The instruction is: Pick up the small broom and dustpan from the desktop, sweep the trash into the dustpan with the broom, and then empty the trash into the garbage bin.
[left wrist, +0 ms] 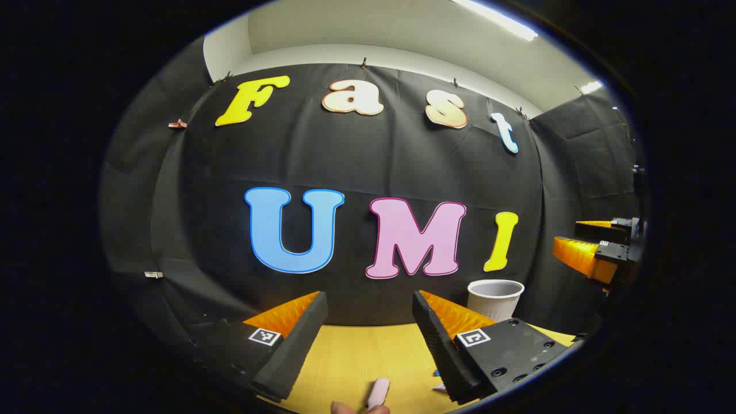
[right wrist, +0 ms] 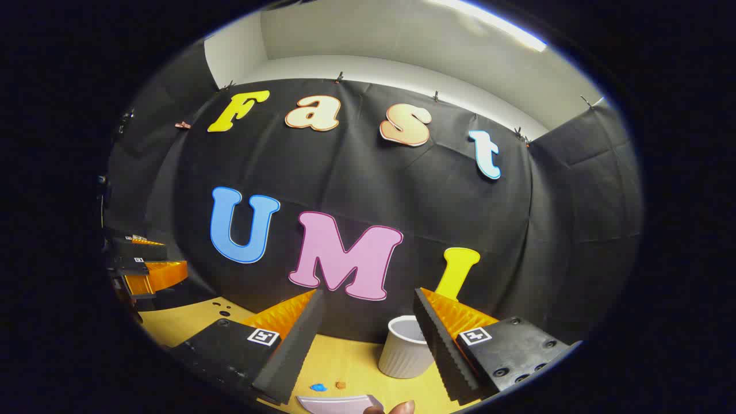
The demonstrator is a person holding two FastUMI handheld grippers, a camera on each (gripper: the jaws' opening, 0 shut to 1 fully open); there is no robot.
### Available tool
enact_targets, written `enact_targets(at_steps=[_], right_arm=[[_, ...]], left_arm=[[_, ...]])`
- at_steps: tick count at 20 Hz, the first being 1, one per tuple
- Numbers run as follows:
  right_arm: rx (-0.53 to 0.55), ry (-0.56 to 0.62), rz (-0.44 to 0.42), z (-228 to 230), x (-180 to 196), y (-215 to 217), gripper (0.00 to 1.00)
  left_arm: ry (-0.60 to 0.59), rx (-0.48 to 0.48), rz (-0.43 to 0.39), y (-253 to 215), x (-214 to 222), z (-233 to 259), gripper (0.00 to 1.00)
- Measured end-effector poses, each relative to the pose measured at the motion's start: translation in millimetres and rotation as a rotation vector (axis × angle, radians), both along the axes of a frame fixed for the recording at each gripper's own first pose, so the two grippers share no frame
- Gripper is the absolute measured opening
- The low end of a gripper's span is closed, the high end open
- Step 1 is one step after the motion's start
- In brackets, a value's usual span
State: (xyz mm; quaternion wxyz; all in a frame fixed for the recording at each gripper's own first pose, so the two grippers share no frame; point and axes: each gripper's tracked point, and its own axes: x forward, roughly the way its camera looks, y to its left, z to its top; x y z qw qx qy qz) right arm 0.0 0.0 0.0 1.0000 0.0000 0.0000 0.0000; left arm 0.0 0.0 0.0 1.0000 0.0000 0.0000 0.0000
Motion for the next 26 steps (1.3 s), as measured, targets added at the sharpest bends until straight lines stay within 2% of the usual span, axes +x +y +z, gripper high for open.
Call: enact_targets(at_steps=[7,17,19,21,26], right_arm=[[0.016,0.000,-0.022,1,4,0,0.97],[0.036,0.035,0.002,-14,11,4,0.97],[0.050,0.093,0.055,-29,10,9,0.97],[0.068,0.200,0.124,-57,3,16,0.97],[0.039,0.504,0.222,-152,-37,15,0.96]], left_arm=[[-0.004,0.011,-0.024,-2,1,0,0.95],[0.017,0.030,-0.033,-3,8,-9,0.95],[0.027,0.037,-0.032,-3,10,-13,0.95],[0.042,0.030,-0.030,-3,11,-19,0.95],[0.072,0.036,0.000,1,8,-35,0.95]])
